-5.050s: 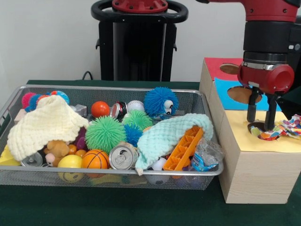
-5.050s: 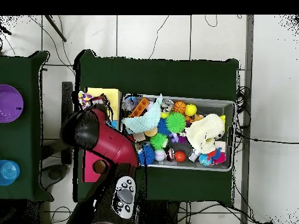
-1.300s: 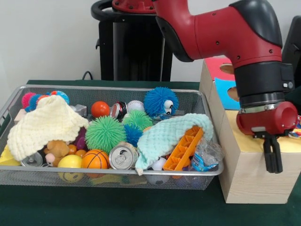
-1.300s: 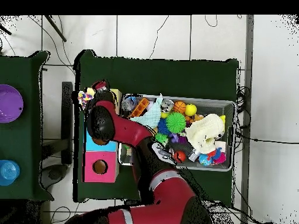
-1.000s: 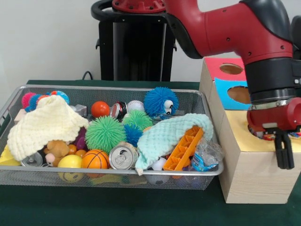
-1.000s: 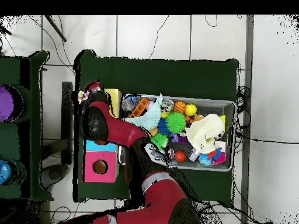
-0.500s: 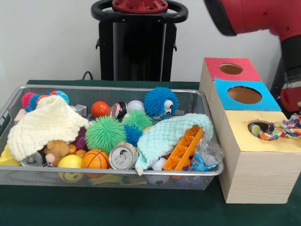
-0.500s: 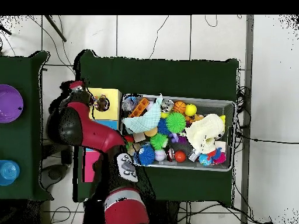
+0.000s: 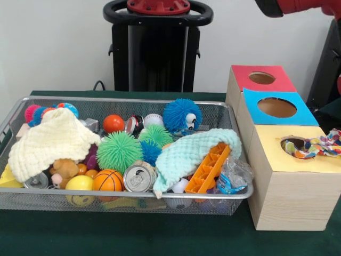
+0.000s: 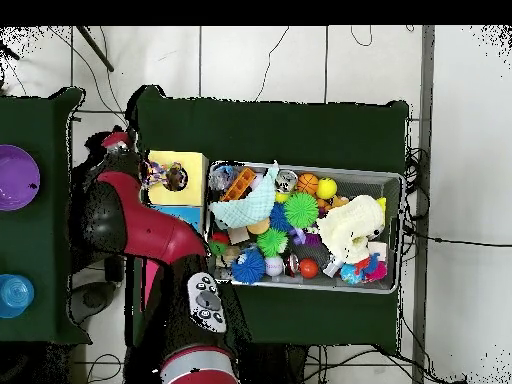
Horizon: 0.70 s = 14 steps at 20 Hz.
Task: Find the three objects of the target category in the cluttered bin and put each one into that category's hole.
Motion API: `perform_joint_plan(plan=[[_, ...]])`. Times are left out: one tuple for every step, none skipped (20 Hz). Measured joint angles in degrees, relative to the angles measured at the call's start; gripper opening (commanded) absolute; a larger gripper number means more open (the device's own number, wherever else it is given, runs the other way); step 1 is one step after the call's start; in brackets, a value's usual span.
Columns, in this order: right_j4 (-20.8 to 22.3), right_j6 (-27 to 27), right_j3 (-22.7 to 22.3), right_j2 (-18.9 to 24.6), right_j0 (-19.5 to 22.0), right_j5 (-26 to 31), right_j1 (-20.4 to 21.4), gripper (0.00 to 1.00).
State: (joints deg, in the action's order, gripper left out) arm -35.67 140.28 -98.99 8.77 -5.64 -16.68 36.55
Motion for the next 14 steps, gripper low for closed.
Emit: perform_joint_plan(plan=[[0.2,0.0,-0.2,0.1,0.5,0.0,0.2,0.0],[0.4,0.0,-0.5,0.1,0.9,0.0,0.5,0.0],[0.6,0.0,-0.8,0.1,1.5,0.0,0.7,0.0],[0.7,0.0,-0.9,0.1,1.7,0.0,0.7,0.0],[1.1,0.0,-1.3,0.1,2.4,0.0,0.9,0.0],[1.2,0.0,-1.5,0.1,2.8,0.0,0.9,0.0],[1.4,0.0,-1.7,0.1,3.3,0.0,0.9,0.0],[1.6,0.0,-2.0,0.1,3.7,0.0,0.9,0.0],[1.7,0.0,-2.4,0.1,4.2,0.0,0.9,0.0],[1.7,0.0,-2.7,0.1,4.5,0.0,0.9,0.0],[1.7,0.0,-2.9,0.1,4.6,0.0,0.9,0.0],[1.7,0.0,-3.1,0.1,4.7,0.0,0.9,0.0],[1.7,0.0,-3.2,0.1,4.8,0.0,0.9,0.0],[1.7,0.0,-3.3,0.1,4.8,0.0,0.9,0.0]])
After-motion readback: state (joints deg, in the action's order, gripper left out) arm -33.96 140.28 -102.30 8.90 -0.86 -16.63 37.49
